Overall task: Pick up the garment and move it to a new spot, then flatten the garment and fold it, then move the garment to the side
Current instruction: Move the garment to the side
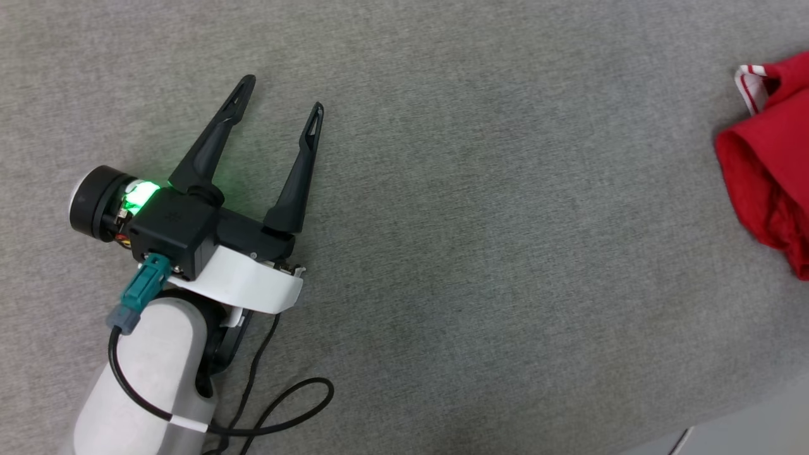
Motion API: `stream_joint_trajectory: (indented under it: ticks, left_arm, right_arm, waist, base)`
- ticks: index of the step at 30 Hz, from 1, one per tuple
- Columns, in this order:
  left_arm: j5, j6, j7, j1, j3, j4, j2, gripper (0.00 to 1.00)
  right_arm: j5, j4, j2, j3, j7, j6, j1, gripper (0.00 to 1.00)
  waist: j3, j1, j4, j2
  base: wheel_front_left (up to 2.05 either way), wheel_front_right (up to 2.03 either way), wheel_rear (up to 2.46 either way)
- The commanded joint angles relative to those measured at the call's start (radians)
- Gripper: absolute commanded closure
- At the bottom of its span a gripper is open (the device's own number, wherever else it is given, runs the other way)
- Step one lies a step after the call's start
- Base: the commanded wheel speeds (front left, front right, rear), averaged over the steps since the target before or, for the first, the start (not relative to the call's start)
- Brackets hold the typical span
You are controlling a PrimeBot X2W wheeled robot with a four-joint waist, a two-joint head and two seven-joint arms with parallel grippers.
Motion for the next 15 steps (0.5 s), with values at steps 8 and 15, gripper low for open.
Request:
stream_joint_trajectory:
  ticks: [8,15]
  left_arm:
    - [-0.017,0.007,-0.041,0.009,-0.008,0.048,-0.018,0.0]
    - [-0.053,0.021,-0.086,0.061,0.003,0.121,-0.047,0.0]
  right_arm:
    - [-0.131,0.017,0.028,-0.115,-0.093,-0.001,0.0,0.0]
    - [-0.121,-0.019,0.058,-0.137,-0.192,-0.001,0.085,0.0]
  waist:
    - [-0.051,-0.0002,0.028,0.0]
    - [-0.169,-0.0002,0.057,0.0]
  base:
    - [0.0,0.0,0.0]
    - [0.0,0.0,0.0]
